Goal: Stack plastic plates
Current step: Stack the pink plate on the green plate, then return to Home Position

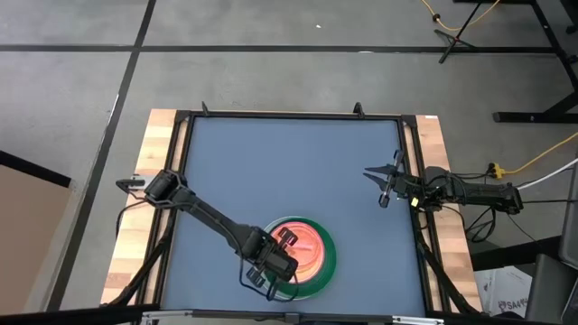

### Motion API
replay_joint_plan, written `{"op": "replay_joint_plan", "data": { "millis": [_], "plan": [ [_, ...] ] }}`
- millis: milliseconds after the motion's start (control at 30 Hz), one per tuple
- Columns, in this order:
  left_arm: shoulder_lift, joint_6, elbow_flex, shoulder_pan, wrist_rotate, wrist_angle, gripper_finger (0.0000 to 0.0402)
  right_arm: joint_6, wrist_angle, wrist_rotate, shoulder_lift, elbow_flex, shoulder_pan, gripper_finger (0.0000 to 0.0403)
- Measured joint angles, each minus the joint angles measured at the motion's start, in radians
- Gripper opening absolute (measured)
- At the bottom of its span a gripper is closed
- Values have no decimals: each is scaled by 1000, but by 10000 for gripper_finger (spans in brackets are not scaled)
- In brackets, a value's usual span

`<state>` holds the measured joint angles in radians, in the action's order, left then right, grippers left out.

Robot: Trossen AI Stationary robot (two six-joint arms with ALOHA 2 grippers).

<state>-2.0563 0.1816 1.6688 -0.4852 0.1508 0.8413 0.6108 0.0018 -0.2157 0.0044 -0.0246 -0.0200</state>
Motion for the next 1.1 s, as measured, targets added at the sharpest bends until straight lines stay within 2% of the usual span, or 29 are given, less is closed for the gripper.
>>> {"op": "replay_joint_plan", "data": {
  "millis": [400,700,967,1100],
  "plan": [
    [0,-53,0,5,-16,-7,64,0,0,0,0,0,0,62],
    [0,-143,0,-2,-16,-20,65,0,0,0,0,0,0,62],
    [0,-303,0,-27,-44,-20,64,0,0,0,0,0,0,62],
    [0,-314,0,-32,-42,-20,64,0,0,0,0,0,0,62]
  ]
}}
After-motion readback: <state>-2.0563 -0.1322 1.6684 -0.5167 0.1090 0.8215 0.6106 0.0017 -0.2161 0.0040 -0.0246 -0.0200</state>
